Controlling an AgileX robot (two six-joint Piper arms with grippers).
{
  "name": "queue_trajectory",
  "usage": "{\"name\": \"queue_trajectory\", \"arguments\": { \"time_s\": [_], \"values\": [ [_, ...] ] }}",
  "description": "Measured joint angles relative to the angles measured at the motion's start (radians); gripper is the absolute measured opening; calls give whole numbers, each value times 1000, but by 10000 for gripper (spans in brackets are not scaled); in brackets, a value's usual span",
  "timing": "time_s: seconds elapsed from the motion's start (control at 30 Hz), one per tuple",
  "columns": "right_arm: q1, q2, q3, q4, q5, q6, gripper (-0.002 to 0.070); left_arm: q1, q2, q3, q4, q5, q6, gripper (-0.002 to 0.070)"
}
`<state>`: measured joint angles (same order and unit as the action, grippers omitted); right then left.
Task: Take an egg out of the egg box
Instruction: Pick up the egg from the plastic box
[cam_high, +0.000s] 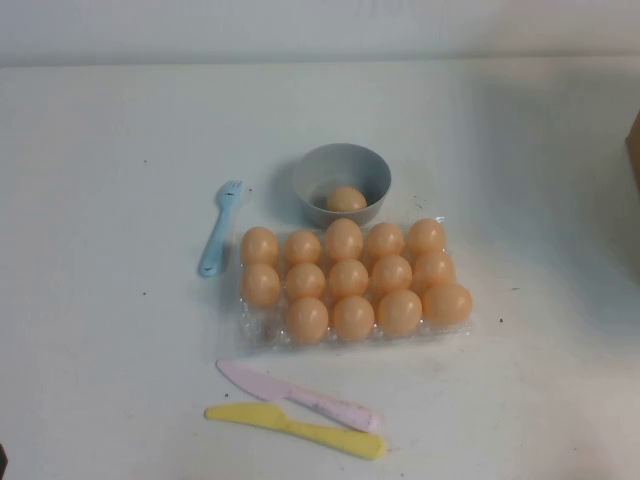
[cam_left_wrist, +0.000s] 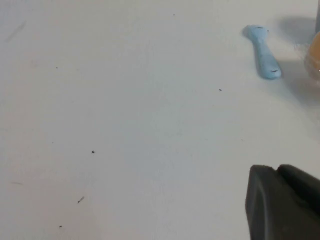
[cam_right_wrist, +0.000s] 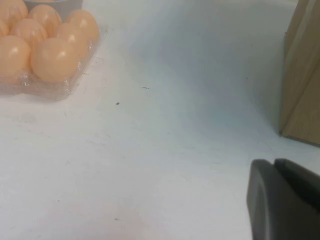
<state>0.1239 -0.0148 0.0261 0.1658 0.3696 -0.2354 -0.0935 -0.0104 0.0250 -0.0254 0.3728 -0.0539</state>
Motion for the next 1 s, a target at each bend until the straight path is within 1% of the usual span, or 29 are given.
{"name": "queue_trajectory", "arguments": {
  "time_s": [0.17, 0.27, 0.43, 0.5, 0.53, 0.63, 0.67, 0.73, 1.0],
  "values": [
    [0, 0, 0, 10, 0, 0, -17, 0, 0, 0, 0, 0, 0, -3],
    [0, 0, 0, 106, 0, 0, -17, 0, 0, 0, 0, 0, 0, -3],
    [0, 0, 0, 426, -50, 0, -17, 0, 0, 0, 0, 0, 0, -3],
    [0, 0, 0, 612, -80, 0, -17, 0, 0, 0, 0, 0, 0, -3],
    [0, 0, 0, 736, -94, 0, -17, 0, 0, 0, 0, 0, 0, -3],
    [0, 0, 0, 968, -144, 0, -17, 0, 0, 0, 0, 0, 0, -3],
    [0, 0, 0, 1009, -159, 0, -17, 0, 0, 0, 0, 0, 0, -3],
    [0, 0, 0, 1060, -186, 0, -17, 0, 0, 0, 0, 0, 0, -3],
    [0, 0, 0, 1092, -205, 0, -17, 0, 0, 0, 0, 0, 0, -3]
  ]
}}
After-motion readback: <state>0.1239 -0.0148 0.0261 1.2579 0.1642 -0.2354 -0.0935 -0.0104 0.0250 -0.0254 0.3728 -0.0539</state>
